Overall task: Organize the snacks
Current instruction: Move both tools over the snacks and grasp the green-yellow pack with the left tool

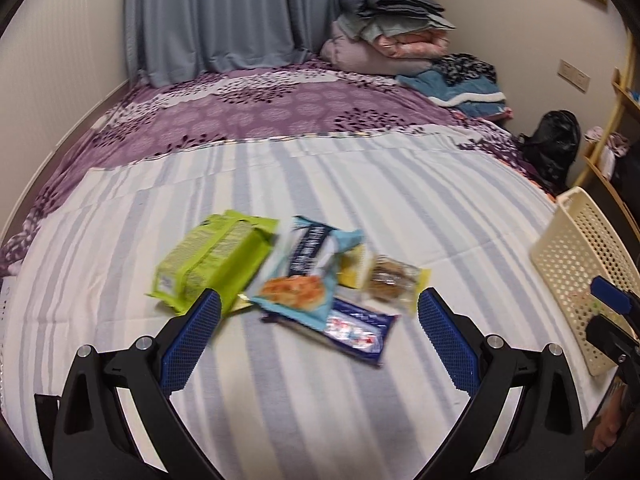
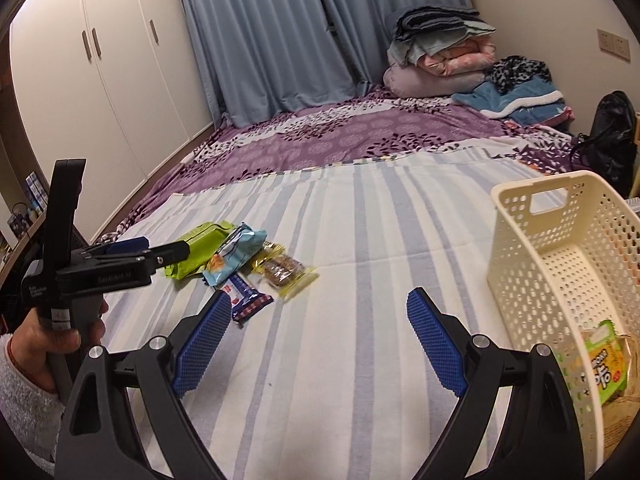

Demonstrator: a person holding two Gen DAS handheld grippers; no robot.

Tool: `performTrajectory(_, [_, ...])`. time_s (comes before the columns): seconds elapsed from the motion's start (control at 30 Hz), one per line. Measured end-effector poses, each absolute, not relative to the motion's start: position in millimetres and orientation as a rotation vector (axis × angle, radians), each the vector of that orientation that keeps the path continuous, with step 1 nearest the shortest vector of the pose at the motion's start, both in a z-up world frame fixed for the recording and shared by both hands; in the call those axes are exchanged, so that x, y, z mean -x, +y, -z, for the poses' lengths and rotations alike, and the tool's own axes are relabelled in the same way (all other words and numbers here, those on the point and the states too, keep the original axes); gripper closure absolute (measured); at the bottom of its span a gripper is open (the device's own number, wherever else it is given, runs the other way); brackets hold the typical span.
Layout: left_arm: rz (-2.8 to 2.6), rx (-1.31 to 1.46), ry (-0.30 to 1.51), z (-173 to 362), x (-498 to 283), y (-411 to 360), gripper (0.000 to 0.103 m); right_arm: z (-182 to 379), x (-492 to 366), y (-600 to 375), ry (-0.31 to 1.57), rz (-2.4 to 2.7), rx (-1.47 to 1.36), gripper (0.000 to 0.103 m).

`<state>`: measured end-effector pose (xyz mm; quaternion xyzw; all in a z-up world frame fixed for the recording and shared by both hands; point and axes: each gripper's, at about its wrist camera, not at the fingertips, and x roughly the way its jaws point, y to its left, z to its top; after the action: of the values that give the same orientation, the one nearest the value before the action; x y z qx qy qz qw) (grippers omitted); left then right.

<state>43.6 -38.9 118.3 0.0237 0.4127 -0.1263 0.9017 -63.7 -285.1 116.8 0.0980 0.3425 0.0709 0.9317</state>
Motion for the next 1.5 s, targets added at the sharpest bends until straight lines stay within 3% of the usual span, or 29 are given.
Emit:
performTrajectory(0.4, [0.274, -0.036, 0.875, -81.6, -110.6, 31.6, 0.003, -105.7, 46.3, -259.0, 0.769, -0.169, -0.173, 0.014])
performTrajectory(0.7, [0.358, -0.144, 0.924, -50.3, -156.5, 30.1, 0.003, -97.4, 29.4, -240.6, 0.816, -0.191, -0.156, 0.014])
performTrajectory(1.17, [0.36, -0.05, 0.998, -17.4, -182.2, 43.8, 0.003, -83.9, -0.3, -212.7, 0.873, -0.225, -0.143, 0.014])
performTrajectory(1.27, [0.367, -0.012, 0.998, -15.6, -181.1, 47.2, 0.028, -81.0, -6.8, -203.5, 0.88, -0.243, -0.14, 0.014])
performTrajectory(1.5, [0.303, 0.003, 0.943, -25.2, -168.4, 62.6, 0.032, -76.1, -31.0, -180.0, 0.893, -0.286, -0.147, 0.014])
